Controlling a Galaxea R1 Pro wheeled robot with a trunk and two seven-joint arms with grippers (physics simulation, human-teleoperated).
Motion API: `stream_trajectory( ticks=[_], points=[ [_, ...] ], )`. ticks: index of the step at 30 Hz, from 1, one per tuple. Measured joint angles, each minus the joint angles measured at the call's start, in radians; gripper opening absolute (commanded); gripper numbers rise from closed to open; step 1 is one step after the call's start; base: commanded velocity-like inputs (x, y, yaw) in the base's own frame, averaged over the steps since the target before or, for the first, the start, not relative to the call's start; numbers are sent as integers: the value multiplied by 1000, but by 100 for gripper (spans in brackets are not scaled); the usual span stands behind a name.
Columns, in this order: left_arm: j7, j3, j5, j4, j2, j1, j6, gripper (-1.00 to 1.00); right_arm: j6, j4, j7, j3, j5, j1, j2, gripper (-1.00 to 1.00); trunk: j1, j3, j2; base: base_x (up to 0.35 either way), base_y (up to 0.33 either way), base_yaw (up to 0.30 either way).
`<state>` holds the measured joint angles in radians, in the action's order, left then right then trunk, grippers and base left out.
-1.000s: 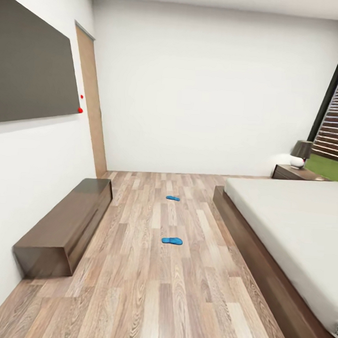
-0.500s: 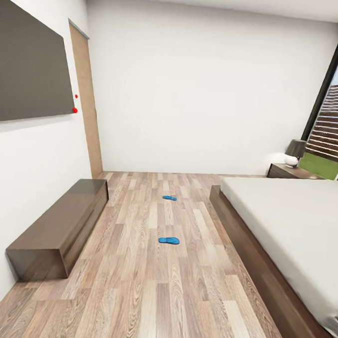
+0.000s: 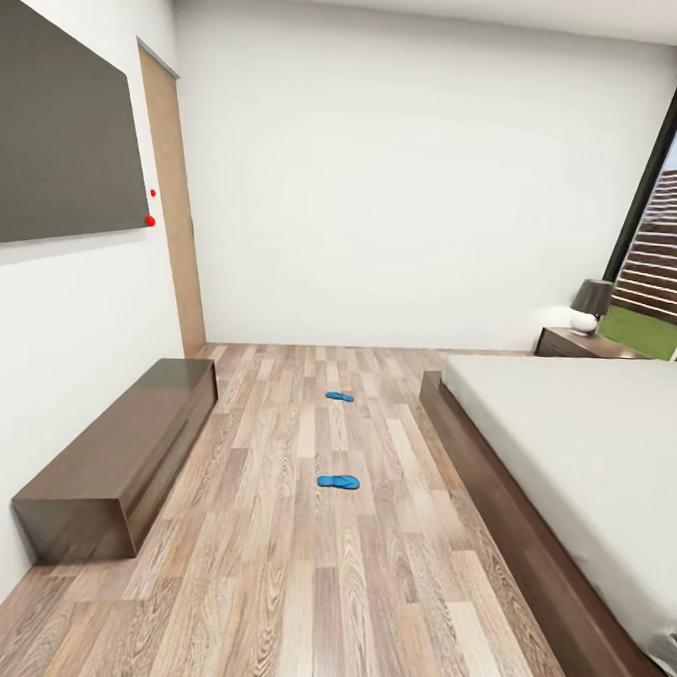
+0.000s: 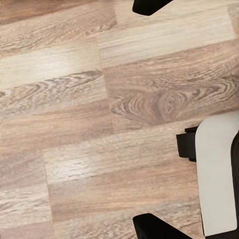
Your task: In the bedroom, move the book from the bed onto either nightstand, and place the two sandals side by side next to the bed.
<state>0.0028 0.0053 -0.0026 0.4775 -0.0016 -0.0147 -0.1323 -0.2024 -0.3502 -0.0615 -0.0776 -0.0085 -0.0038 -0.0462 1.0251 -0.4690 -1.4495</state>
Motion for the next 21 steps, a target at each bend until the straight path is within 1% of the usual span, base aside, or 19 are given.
stream_trajectory(
  ticks=[6, 12, 16, 21],
  points=[
    [0, 1, 3, -2, 0, 0, -117, 100, -12, 0, 0, -3, 1, 0, 2, 100, 0, 0, 0, 0, 0, 0],
    [0, 2, 6, -3, -1, 0, -143, 100, -14, 0, -1, -3, 1, 0, 2, 100, 0, 0, 0, 0, 0, 0],
    [0, 2, 7, -3, -1, 0, -145, 100, -14, -1, -1, -3, 1, 0, 2, 100, 0, 0, 0, 0, 0, 0],
    [0, 2, 7, -3, -1, 0, -145, 100, -15, -1, -2, -3, 2, 0, 3, 100, 0, 0, 0, 109, 0, 0]
  ],
)
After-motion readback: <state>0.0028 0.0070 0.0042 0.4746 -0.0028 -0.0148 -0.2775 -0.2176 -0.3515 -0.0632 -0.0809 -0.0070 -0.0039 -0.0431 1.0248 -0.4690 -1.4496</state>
